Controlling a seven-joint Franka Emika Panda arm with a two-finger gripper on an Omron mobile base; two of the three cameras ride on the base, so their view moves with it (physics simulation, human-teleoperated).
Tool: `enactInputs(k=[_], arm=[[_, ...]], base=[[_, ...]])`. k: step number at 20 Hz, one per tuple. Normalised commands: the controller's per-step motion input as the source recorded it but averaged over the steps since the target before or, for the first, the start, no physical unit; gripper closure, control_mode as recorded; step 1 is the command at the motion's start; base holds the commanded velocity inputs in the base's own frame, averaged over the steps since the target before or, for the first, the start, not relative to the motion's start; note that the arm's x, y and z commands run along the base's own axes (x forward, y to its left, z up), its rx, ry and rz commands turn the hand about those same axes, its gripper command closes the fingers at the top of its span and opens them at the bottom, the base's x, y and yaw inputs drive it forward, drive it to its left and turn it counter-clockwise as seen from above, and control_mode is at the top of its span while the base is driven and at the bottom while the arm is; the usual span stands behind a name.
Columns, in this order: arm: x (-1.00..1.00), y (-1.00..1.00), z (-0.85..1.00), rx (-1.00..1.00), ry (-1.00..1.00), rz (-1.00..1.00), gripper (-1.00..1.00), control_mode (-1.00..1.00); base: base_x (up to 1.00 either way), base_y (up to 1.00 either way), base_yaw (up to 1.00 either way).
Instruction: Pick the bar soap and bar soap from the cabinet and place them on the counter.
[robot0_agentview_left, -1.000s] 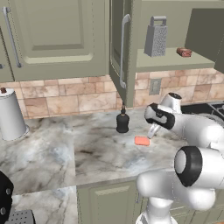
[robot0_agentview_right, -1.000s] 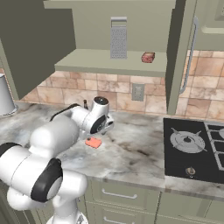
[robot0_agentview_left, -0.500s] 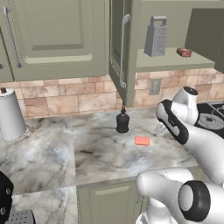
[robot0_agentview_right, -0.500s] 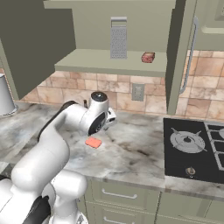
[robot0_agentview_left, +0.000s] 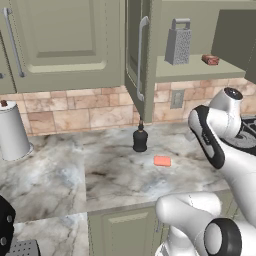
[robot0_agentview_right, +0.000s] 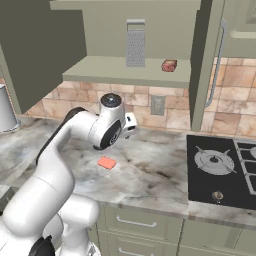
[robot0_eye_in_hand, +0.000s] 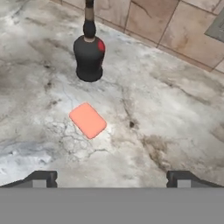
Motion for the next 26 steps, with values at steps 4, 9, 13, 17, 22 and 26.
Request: enactInputs(k=[4,9,13,17,22,26], arm=[[0.0,-0.26,0.66,0.0,-0.12,-0.13,-1.0,-1.0],[0.0,-0.2,0.68,0.0,-0.17,-0.09,-1.0,-1.0],[0.0,-0.12,0.64,0.01,-0.19,-0.07,-1.0,-1.0],[0.0,-0.09,0.62,0.03,-0.18,-0.08,-1.0,-1.0],[0.0,-0.09,0.64,0.0,-0.21,-0.08,-1.0,-1.0],[0.0,-0.1,0.71,0.0,-0.22,-0.09,-1.0,-1.0]], base=[[0.0,0.0,0.0],[0.0,0.0,0.0],[0.0,0.0,0.0],[0.0,0.0,0.0],[0.0,0.0,0.0],[0.0,0.0,0.0]])
